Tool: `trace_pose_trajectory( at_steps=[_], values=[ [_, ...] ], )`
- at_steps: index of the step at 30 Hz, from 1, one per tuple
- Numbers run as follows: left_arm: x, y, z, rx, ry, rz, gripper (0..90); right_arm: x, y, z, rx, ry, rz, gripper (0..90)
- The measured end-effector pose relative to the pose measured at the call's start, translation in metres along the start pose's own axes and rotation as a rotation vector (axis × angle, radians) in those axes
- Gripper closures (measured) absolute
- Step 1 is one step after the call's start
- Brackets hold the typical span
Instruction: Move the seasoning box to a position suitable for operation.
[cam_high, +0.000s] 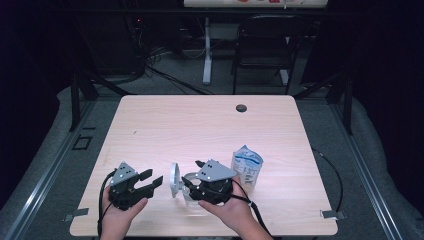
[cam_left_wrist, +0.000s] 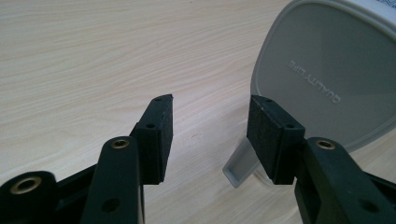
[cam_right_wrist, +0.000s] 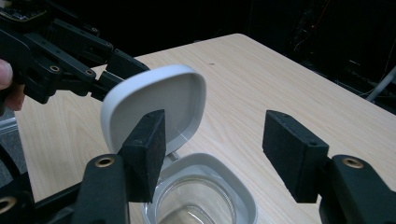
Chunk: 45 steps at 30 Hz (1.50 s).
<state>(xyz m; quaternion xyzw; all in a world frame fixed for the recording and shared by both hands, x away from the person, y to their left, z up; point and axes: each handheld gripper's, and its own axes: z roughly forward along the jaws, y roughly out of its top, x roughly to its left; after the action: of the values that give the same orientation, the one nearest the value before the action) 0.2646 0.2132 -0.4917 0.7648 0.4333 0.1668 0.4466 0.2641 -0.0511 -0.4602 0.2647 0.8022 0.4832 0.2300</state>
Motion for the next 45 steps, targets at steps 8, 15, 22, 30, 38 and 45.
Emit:
trace_pose_trajectory(
  at_steps=[8, 15, 22, 30, 38, 45],
  values=[
    [0.0, -0.001, 0.001, 0.002, 0.001, -0.002, 51.5, -0.001, 0.0, -0.001, 0.002, -0.001, -0.003, 39.7],
    [0.0, -0.001, 0.001, 0.004, 0.001, -0.003, 51.6, -0.002, 0.0, -0.003, -0.002, -0.007, -0.004, 39.7],
    [0.001, -0.002, 0.001, -0.001, -0.001, -0.006, 51.5, -0.002, -0.001, -0.007, -0.015, -0.004, -0.018, 40.2],
    [0.003, -0.002, 0.0, -0.006, 0.001, -0.011, 51.4, -0.005, -0.005, -0.012, -0.036, -0.005, -0.013, 41.0],
    [0.005, -0.003, -0.001, -0.001, 0.007, -0.015, 51.4, -0.011, -0.009, -0.018, -0.032, -0.009, 0.014, 42.4],
    [0.005, -0.003, -0.002, -0.004, 0.01, -0.012, 51.4, -0.016, -0.013, -0.024, -0.033, -0.024, 0.037, 42.8]
  ],
)
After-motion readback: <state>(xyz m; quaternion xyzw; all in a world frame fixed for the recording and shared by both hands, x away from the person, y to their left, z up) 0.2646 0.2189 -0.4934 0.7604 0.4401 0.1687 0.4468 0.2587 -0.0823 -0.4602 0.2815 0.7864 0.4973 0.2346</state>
